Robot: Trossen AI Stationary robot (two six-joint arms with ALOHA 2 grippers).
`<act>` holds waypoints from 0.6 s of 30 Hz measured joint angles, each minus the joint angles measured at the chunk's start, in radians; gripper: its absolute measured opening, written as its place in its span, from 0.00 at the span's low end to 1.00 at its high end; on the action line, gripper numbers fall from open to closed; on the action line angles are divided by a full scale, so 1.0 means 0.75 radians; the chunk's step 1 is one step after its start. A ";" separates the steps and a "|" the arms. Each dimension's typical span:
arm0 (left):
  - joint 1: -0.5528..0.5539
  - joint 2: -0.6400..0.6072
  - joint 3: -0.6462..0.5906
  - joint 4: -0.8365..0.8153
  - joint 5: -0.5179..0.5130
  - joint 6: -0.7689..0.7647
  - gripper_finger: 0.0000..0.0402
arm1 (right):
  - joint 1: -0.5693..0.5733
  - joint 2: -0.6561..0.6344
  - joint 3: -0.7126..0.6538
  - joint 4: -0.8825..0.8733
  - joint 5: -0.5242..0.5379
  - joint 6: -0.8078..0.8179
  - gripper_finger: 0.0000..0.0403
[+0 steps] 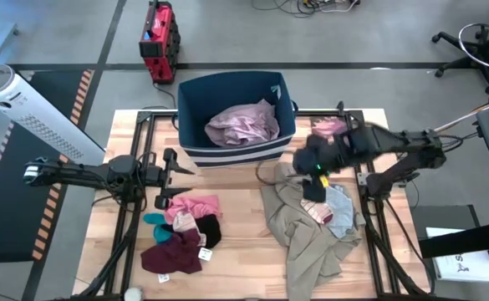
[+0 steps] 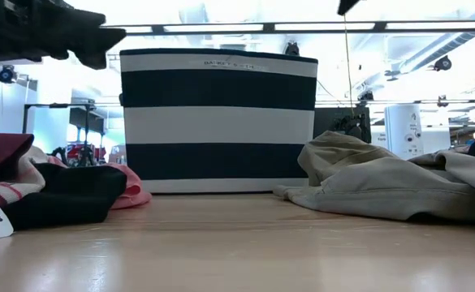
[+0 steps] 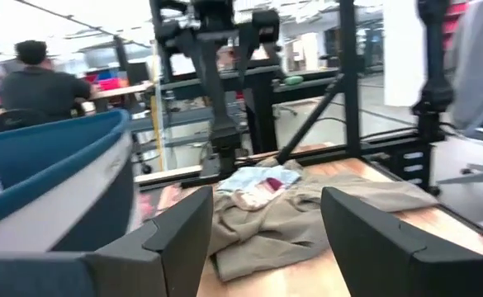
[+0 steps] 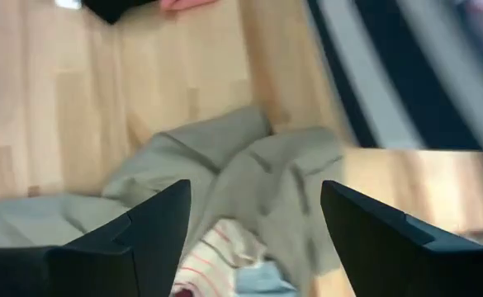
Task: Sort clothes
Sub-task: Put the pink sock into the blue laundry bin
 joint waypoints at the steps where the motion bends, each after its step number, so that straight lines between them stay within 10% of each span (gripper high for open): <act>1: -0.025 0.000 0.000 -0.009 0.000 -0.006 0.55 | 0.029 -0.027 -0.070 0.055 0.002 0.030 0.64; 18: -0.407 0.121 0.034 -0.302 -0.056 -0.593 0.54 | 0.276 -0.096 -0.682 0.782 0.047 0.167 0.60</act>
